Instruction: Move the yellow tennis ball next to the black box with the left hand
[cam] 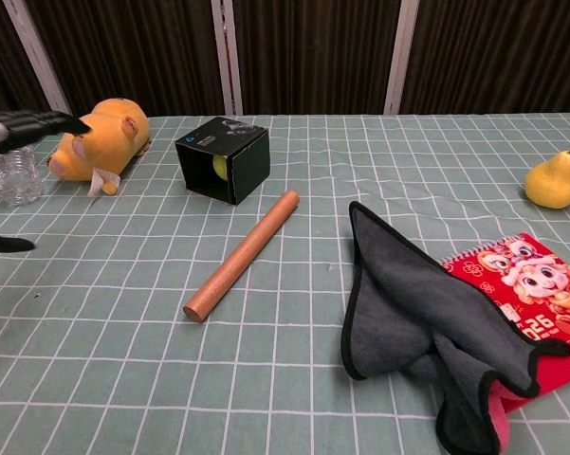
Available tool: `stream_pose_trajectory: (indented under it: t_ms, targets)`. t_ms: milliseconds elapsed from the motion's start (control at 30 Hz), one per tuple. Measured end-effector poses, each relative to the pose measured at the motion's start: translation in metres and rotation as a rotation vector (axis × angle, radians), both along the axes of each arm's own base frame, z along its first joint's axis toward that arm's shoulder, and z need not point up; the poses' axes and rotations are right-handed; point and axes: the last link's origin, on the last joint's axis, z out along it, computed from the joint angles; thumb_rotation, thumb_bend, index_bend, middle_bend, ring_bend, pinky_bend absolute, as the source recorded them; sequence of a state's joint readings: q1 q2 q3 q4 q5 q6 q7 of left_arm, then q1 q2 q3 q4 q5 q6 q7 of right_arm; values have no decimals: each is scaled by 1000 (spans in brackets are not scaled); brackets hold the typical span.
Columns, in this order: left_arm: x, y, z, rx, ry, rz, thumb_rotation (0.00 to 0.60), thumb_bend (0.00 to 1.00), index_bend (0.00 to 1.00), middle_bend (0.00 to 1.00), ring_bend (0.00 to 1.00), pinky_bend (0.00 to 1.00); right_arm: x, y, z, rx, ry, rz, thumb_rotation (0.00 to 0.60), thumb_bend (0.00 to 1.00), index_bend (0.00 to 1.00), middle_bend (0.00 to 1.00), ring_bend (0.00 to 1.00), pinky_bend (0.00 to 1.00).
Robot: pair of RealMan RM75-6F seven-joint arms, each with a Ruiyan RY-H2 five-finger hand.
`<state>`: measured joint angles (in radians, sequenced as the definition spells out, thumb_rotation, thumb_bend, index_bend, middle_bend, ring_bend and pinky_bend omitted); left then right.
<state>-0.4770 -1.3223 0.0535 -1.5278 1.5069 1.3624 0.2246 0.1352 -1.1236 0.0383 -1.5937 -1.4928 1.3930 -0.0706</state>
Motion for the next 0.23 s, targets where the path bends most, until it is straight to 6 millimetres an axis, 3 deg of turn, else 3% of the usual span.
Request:
stream_pose_trajectory:
  t_ms: [233]
  targets:
    - [-34, -67, 39, 167, -2, 90, 600, 67, 0, 0, 0, 10, -3, -4, -1, -26, -4, -1, 600, 434, 0, 0, 0, 0]
